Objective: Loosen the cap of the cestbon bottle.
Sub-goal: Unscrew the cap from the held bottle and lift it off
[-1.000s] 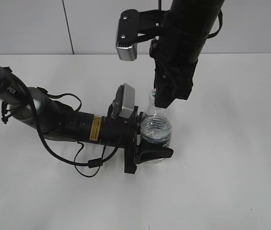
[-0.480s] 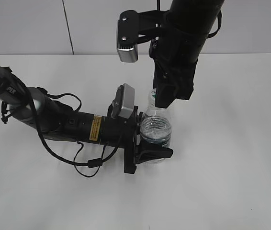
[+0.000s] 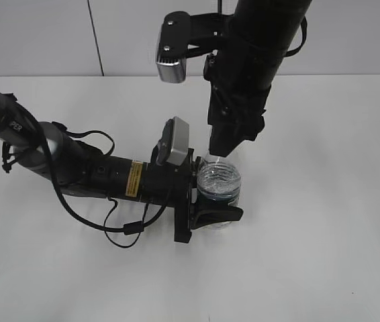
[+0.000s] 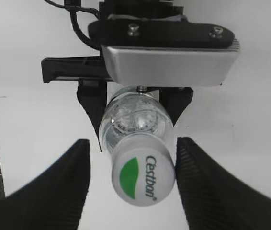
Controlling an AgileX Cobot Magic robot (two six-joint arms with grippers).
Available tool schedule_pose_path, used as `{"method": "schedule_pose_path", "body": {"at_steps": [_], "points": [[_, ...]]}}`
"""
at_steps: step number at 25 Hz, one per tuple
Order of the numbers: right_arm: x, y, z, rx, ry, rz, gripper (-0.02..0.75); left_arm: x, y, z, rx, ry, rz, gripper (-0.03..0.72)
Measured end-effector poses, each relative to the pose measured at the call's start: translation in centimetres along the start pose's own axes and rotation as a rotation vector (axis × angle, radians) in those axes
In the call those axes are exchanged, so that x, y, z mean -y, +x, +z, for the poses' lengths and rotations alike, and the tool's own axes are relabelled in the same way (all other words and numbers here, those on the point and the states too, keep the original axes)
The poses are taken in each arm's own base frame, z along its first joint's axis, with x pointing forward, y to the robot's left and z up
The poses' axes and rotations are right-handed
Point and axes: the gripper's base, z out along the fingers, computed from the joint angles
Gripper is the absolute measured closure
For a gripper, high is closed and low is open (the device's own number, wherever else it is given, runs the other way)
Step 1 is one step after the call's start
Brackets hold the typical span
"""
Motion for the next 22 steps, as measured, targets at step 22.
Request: {"method": "schedule_pose_path", "body": {"at_steps": [22], "points": [[1.3,-1.1,-3.2,0.090,0.083,1.252,0.294,-0.1,0.0,0.0,-0.004,-0.004,-0.006,0.282]]}}
